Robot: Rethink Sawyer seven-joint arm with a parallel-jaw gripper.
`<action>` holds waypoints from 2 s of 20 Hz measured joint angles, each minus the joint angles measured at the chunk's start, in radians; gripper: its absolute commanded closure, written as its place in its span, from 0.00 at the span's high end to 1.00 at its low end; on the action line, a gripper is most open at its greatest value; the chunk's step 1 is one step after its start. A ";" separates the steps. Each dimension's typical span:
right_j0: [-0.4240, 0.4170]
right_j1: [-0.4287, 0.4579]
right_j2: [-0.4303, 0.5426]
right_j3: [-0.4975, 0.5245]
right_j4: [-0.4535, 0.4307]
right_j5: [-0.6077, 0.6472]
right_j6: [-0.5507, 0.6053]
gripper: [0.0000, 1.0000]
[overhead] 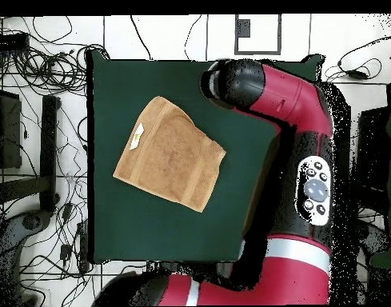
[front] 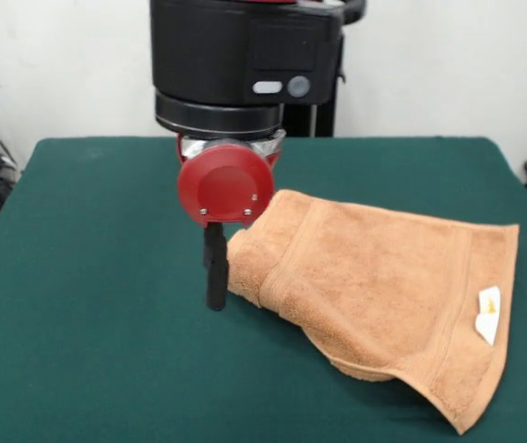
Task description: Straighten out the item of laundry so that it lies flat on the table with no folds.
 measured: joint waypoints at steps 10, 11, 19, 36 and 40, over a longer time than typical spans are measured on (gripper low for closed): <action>-0.096 -0.044 0.103 0.099 -0.096 -0.041 -0.020 1.00; -0.102 -0.047 0.108 0.107 -0.103 -0.042 -0.028 1.00; -0.119 -0.071 0.142 0.137 -0.185 -0.043 -0.036 1.00; -0.129 -0.123 0.250 0.137 -0.376 -0.022 -0.168 1.00; -0.129 -0.124 0.267 0.137 -0.383 -0.018 -0.212 1.00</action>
